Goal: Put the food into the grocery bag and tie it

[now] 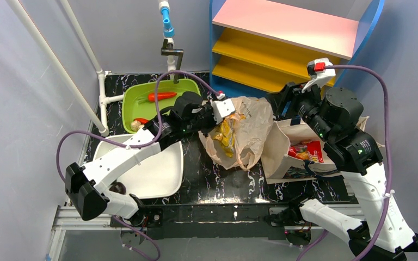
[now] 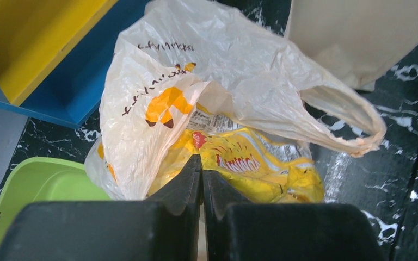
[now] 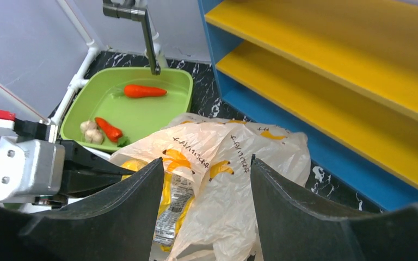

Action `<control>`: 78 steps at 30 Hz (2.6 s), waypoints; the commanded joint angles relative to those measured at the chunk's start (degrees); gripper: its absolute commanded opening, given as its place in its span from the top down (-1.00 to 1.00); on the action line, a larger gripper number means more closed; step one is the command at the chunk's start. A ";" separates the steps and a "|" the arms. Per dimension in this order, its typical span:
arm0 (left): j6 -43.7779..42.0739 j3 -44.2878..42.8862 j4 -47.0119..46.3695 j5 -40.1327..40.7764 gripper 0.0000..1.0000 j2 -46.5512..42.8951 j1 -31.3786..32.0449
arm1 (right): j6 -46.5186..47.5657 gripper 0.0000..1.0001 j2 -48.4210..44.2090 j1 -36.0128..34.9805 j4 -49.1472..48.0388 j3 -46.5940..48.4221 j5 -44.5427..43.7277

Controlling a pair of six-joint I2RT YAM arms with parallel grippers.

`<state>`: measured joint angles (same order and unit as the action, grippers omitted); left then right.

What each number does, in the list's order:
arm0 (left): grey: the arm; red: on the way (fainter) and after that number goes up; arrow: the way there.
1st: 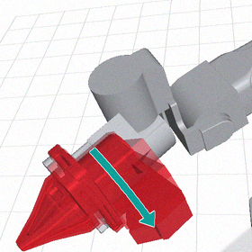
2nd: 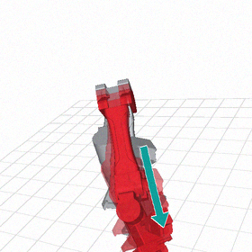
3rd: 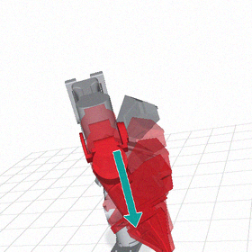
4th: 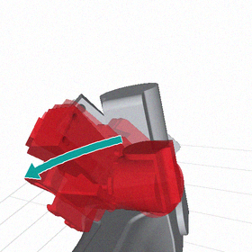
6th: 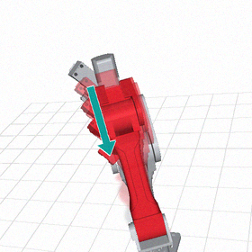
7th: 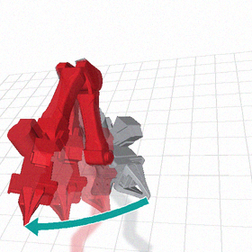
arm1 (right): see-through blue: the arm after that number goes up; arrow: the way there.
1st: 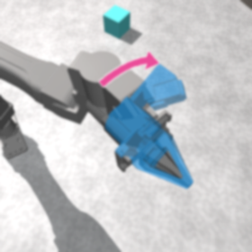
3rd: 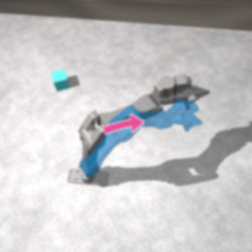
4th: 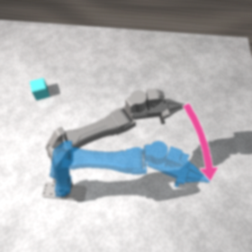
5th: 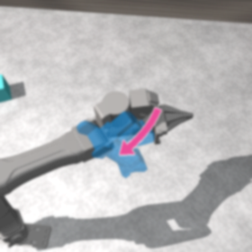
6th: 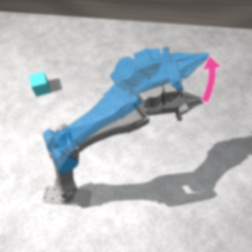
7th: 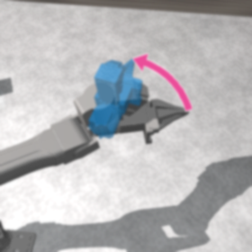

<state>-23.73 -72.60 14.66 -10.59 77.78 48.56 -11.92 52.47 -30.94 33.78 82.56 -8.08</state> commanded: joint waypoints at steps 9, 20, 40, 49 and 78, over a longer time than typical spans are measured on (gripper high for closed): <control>16.25 -9.61 -0.03 -12.56 1.00 -6.12 -3.09 | 2.38 -0.35 -0.52 -0.34 -5.82 2.31 -2.87; 23.16 -18.17 -1.73 -17.09 1.00 -4.93 -5.38 | 3.65 -0.35 -1.14 -0.27 -6.58 2.19 -5.58; 35.13 -26.63 -20.37 -29.50 1.00 6.32 -4.23 | 11.74 -0.39 2.16 -0.29 -21.47 13.84 -19.43; 31.91 -36.52 -23.88 -31.88 1.00 17.97 0.20 | 10.93 -0.40 2.73 -0.27 -26.34 16.61 -23.44; 32.09 -54.62 -26.17 -32.96 0.05 45.37 10.20 | 7.77 -0.36 -2.89 -0.26 -28.54 10.02 -28.18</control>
<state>7.33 -131.46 -9.45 -42.59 128.33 58.59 -4.49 50.35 -30.94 8.34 93.12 -34.59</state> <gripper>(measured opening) 0.201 0.677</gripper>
